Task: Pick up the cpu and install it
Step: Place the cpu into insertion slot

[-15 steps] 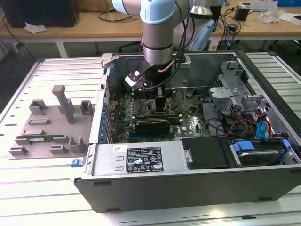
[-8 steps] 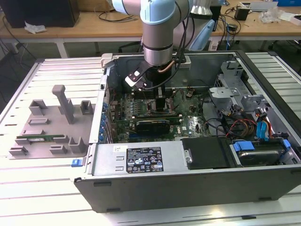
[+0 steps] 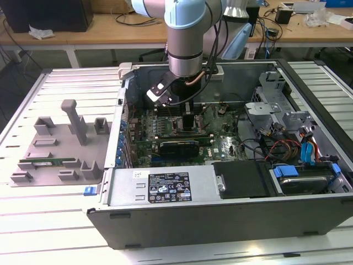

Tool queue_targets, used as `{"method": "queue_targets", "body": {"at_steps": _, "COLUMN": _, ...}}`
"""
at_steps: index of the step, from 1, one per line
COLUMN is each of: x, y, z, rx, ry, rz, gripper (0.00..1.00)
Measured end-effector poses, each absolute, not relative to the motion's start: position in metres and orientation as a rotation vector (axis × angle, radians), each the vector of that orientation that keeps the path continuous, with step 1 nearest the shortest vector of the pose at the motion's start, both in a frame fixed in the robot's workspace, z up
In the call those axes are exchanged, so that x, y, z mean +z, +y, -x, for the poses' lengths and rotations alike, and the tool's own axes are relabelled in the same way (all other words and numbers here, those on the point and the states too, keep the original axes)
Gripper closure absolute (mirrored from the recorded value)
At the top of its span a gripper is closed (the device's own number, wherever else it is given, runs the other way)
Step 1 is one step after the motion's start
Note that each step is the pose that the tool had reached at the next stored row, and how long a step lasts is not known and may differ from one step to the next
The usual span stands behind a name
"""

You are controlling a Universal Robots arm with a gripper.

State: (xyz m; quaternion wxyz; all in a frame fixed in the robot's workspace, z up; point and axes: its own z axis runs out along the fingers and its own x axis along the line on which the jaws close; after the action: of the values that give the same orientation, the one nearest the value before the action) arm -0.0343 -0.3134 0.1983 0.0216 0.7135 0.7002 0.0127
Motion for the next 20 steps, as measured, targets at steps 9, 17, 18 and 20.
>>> {"method": "queue_targets", "body": {"at_steps": 9, "x": 0.207, "y": -0.313, "z": 0.034, "rx": 0.039, "ry": 2.17, "rz": -2.211, "gripper": 0.38}}
{"method": "queue_targets", "body": {"at_steps": 17, "x": 0.212, "y": -0.313, "z": 0.034, "rx": 0.039, "ry": 2.17, "rz": -2.211, "gripper": 0.38}}
{"method": "queue_targets", "body": {"at_steps": 18, "x": 0.212, "y": -0.313, "z": 0.034, "rx": 0.039, "ry": 2.17, "rz": -2.211, "gripper": 0.4}}
{"method": "queue_targets", "body": {"at_steps": 20, "x": 0.212, "y": -0.313, "z": 0.034, "rx": 0.039, "ry": 2.17, "rz": -2.211, "gripper": 0.53}}
